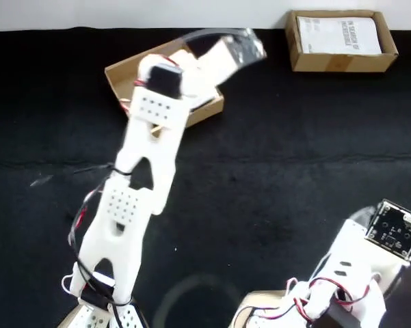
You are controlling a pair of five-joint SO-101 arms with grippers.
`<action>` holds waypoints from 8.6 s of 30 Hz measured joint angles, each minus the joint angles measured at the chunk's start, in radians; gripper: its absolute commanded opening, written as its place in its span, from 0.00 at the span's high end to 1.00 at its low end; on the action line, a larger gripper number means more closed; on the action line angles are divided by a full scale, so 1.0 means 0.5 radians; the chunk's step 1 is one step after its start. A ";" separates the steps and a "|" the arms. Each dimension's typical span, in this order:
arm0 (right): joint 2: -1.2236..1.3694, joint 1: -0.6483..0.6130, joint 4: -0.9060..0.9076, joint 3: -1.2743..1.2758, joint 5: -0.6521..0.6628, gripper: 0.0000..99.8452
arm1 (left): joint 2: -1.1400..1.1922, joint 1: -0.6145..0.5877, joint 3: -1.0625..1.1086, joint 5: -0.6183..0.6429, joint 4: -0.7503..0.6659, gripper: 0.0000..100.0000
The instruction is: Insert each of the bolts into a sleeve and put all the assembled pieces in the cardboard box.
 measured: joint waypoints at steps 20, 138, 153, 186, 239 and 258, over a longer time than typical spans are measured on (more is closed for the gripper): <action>0.000 -1.795 -0.528 0.006 -0.509 0.99 | -1.829 -0.598 0.328 0.399 0.040 0.99; 0.107 -2.084 -0.835 0.512 -0.089 0.99 | -4.026 0.743 4.793 1.629 -1.178 0.79; 1.553 -1.939 -1.080 -0.463 -0.089 0.99 | -5.208 0.436 4.827 0.899 -0.933 0.99; 5.272 -2.216 -1.089 -3.796 1.985 0.99 | -5.318 -1.053 6.027 0.807 -1.243 0.99; 3.520 -1.967 1.181 -4.241 0.181 0.84 | -5.318 -0.914 5.800 0.927 -1.559 0.99; 1.467 -1.958 0.611 -0.924 -0.334 0.84 | -5.318 -0.552 6.147 1.120 -1.347 0.99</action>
